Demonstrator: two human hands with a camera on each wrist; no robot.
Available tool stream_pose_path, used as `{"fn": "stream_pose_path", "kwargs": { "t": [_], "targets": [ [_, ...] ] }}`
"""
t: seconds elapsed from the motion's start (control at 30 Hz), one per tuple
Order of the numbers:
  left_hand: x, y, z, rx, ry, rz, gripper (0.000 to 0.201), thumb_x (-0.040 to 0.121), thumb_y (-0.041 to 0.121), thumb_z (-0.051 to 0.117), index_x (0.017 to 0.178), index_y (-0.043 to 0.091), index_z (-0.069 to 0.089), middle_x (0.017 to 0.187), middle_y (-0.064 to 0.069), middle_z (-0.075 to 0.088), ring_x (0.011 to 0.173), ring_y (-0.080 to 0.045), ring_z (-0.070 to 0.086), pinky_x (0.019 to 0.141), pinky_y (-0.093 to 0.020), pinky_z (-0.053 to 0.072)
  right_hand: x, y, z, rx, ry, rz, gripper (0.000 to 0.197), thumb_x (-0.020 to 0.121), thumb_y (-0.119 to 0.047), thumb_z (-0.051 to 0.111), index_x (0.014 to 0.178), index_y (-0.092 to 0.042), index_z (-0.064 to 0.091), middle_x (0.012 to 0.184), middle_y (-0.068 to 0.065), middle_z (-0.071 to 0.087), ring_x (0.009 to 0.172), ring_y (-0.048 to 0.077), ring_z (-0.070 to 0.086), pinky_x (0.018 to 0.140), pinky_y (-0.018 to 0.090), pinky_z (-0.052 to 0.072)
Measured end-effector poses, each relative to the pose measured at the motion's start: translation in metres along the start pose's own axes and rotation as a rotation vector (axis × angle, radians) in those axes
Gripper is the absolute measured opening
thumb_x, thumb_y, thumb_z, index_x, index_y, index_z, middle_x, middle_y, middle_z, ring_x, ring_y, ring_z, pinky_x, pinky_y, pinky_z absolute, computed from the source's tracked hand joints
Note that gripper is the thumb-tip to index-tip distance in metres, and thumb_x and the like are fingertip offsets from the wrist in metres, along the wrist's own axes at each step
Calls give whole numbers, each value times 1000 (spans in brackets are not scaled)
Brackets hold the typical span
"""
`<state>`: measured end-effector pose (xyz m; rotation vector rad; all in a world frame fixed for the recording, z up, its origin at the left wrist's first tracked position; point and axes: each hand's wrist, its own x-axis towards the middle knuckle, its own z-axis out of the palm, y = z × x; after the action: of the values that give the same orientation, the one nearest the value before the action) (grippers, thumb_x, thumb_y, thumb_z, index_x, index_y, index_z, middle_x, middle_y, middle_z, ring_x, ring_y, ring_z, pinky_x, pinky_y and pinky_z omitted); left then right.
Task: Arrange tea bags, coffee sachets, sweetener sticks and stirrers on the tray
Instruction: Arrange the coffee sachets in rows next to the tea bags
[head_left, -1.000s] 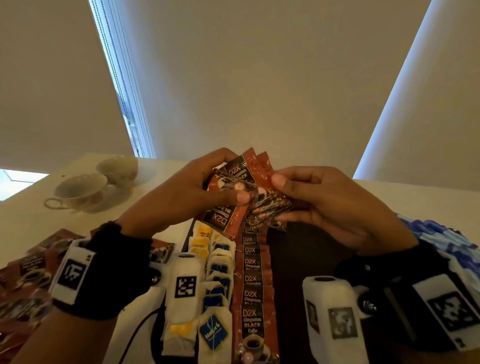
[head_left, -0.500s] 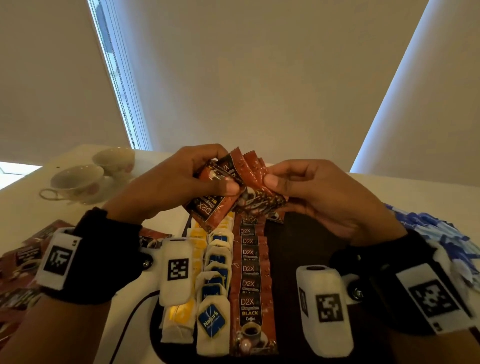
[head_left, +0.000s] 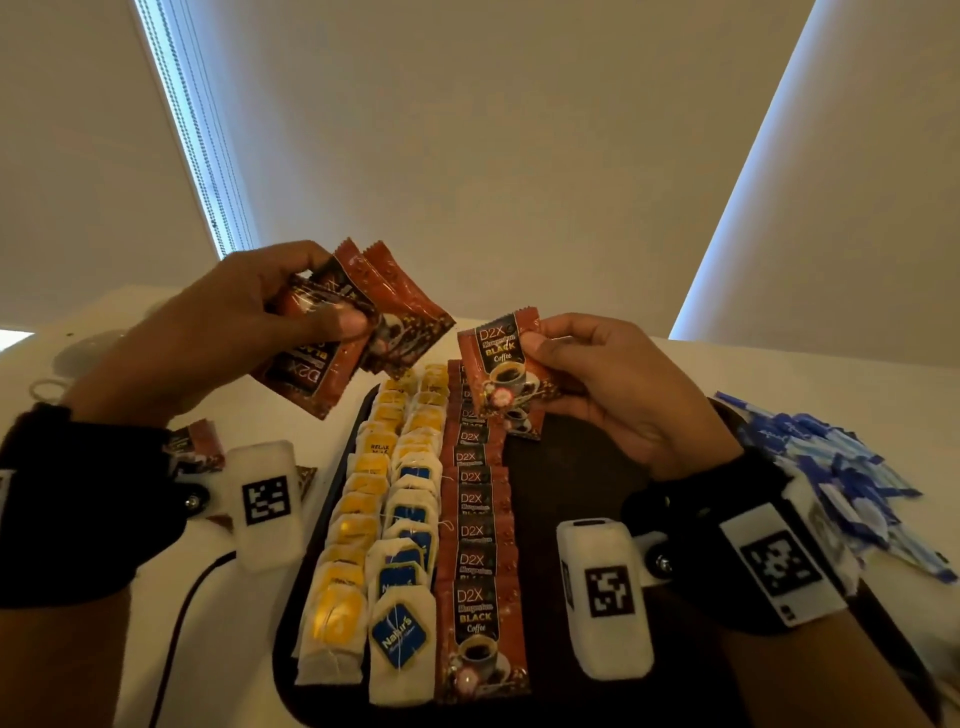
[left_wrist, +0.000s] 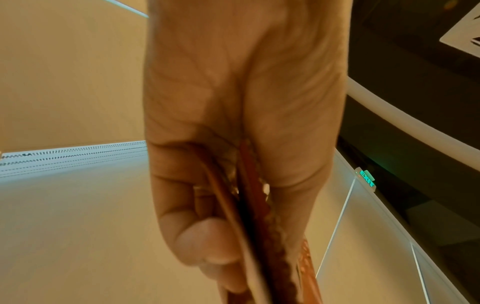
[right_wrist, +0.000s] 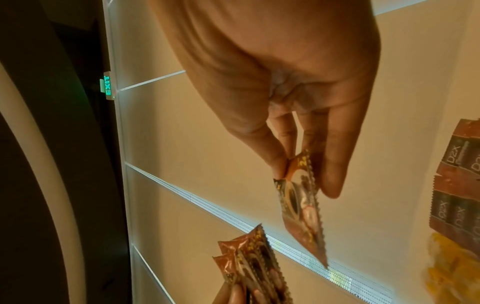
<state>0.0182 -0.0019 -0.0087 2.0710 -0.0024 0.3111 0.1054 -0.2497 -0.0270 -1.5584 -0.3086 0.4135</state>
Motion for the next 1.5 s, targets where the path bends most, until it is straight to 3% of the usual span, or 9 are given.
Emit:
{"fn": "stream_pose_path", "kwargs": {
  "t": [0.2, 0.3, 0.43, 0.6, 0.73, 0.9, 1.17, 1.33, 1.5],
  "targets": [
    [3, -5, 0, 26, 12, 8, 66, 43, 75, 74, 96, 38, 63, 88, 5, 72, 79, -18, 71, 62, -35, 56, 6, 7, -25, -170, 168, 57, 4, 84, -16, 66, 88, -16, 68, 88, 1, 70, 83, 12, 64, 68, 25, 50],
    [4, -5, 1, 21, 0, 25, 80, 28, 83, 70, 96, 40, 63, 87, 9, 71, 77, -13, 71, 58, -29, 56, 16, 14, -41, -283, 213, 141, 7, 82, -10, 69, 79, -16, 66, 78, 0, 66, 74, 11, 61, 64, 24, 54],
    [4, -1, 4, 14, -21, 62, 83, 27, 86, 67, 95, 39, 62, 85, 14, 71, 75, -5, 70, 52, -17, 52, 29, 30, -50, -355, 131, 380, 11, 81, -5, 68, 90, -11, 64, 76, 2, 67, 68, 10, 62, 56, 21, 55],
    [2, 0, 3, -4, -36, 55, 84, 27, 83, 70, 98, 38, 62, 88, 12, 72, 78, -8, 71, 51, -18, 54, 41, 40, -44, -461, 45, 538, 10, 82, -3, 66, 87, -12, 63, 80, 3, 69, 76, 13, 65, 70, 28, 51],
    [3, -1, 2, 14, -47, 42, 86, 27, 85, 68, 98, 37, 61, 87, 15, 71, 78, -5, 70, 50, -18, 53, 52, 43, -37, -555, 35, 540, 9, 82, -1, 66, 84, -9, 62, 80, 3, 68, 73, 12, 64, 71, 28, 50],
    [5, -5, 2, 23, -11, 13, 62, 49, 69, 75, 99, 36, 60, 91, 7, 71, 81, -14, 71, 57, -22, 55, 61, 46, -31, -617, 16, 530, 10, 84, 0, 64, 87, -10, 63, 83, 2, 68, 74, 13, 63, 72, 27, 49],
    [5, -4, 4, 13, -41, 16, 79, 35, 79, 71, 99, 35, 61, 91, 13, 71, 81, -5, 70, 50, -15, 52, 73, 50, -26, -692, 68, 434, 7, 84, 3, 63, 83, -3, 59, 77, 8, 65, 69, 16, 62, 75, 31, 53],
    [6, -3, 7, 10, -33, -1, 61, 53, 63, 74, 102, 31, 60, 88, 10, 71, 80, -7, 70, 54, -20, 56, 76, 50, -25, -767, 65, 404, 5, 82, 1, 66, 84, 0, 62, 87, 12, 70, 80, 21, 68, 83, 36, 54],
    [3, 0, 9, 6, -38, -9, 63, 50, 66, 75, 100, 30, 61, 88, 12, 72, 77, -6, 70, 49, -15, 51, 78, 49, -24, -773, 60, 412, 10, 83, 0, 65, 77, -5, 59, 91, 13, 70, 85, 22, 67, 81, 34, 53]
  ]
}}
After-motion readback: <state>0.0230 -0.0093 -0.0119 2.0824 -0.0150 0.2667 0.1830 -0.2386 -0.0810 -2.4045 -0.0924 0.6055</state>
